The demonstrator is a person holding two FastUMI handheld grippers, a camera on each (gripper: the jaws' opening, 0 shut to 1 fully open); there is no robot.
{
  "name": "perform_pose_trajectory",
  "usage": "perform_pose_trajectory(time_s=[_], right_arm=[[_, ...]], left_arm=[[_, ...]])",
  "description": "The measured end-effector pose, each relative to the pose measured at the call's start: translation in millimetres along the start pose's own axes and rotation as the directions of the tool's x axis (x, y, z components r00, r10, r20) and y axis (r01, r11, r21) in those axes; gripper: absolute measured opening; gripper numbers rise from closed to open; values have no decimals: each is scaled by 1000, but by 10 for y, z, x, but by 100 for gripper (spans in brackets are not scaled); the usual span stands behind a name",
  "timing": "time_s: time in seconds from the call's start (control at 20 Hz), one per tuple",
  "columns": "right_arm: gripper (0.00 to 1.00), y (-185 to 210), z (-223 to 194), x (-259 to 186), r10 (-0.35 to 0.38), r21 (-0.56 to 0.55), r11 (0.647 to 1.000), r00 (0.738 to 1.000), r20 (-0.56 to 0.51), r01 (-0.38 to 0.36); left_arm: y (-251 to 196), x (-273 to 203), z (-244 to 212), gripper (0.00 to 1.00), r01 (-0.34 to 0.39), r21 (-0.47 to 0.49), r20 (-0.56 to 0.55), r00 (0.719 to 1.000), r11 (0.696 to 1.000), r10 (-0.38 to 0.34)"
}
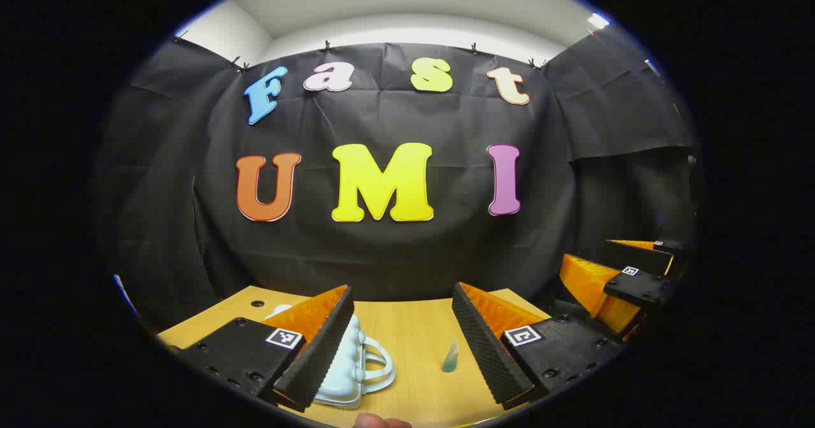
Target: First open the suitcase, pack the skin care products into it, and then close the suitcase.
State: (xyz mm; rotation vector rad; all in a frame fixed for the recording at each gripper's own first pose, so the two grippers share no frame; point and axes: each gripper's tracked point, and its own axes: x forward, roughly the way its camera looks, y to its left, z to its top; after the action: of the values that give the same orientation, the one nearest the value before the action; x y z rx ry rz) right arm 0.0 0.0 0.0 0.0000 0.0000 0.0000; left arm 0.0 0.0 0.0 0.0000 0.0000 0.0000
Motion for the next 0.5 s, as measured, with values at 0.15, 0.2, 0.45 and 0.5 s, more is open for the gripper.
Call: perform_pose_trajectory(time_s=[0.15,0.2,0.45,0.5], right_arm=[[80,-69,-24,39,-7,-10,1000,1000,-5,7],[80,-80,-48,45,-4,-6,1000,1000,-12,4],[80,-189,-53,71,-16,6,1000,1000,-23,16],[80,-195,-56,83,-17,7,1000,1000,-24,17]], left_arm=[[-61,30,-5,99,5,-1,-1,1000,1000,-5],[-95,37,-30,99,11,-1,-7,1000,1000,-11],[-139,61,-81,99,5,-5,-21,1000,1000,-6],[-135,64,-74,99,-2,1,-19,1000,1000,2]])
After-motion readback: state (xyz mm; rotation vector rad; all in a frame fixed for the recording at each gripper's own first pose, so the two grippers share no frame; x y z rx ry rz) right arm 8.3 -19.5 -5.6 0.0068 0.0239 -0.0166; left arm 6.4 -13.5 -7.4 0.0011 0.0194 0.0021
